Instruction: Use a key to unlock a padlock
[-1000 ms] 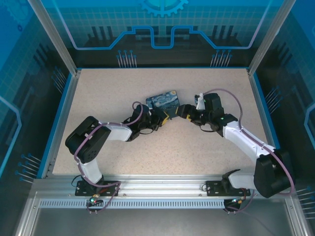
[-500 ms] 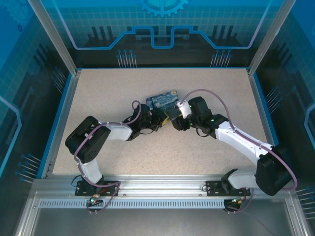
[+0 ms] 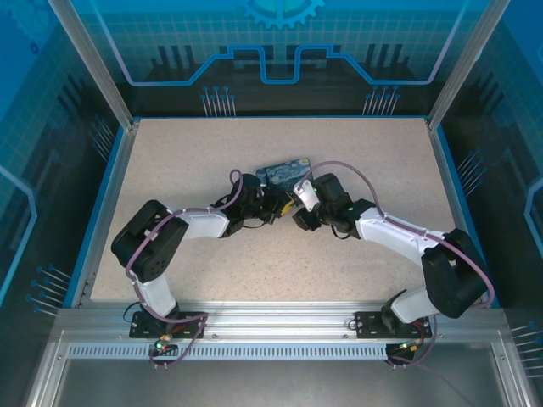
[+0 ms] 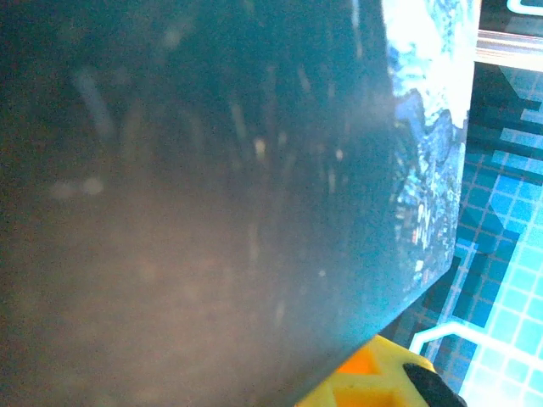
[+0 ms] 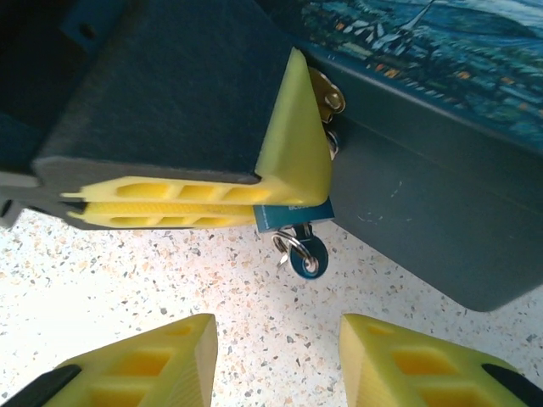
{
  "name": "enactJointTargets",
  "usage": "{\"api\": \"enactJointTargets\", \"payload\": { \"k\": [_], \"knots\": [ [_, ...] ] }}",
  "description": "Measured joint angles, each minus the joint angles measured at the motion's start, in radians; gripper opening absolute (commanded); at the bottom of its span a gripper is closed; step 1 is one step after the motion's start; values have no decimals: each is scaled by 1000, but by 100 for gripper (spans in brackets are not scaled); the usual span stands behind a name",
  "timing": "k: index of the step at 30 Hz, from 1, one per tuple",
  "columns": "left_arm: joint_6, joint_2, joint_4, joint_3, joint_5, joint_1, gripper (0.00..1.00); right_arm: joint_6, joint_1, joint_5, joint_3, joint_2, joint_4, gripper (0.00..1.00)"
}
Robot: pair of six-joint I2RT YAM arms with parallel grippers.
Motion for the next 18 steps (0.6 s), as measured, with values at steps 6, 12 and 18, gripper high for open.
{"api": "enactJointTargets", "payload": {
  "k": [6, 12, 18],
  "knots": [
    [1, -7, -44, 24, 13, 1, 0, -3, 0, 8, 0, 20, 37, 40],
    [16, -8, -70, 37, 22, 1, 0, -8, 0, 11, 0, 43, 65, 36],
    [19, -9, -80, 38, 24, 1, 0, -20, 0, 13, 6, 77, 70, 24]
  ]
}}
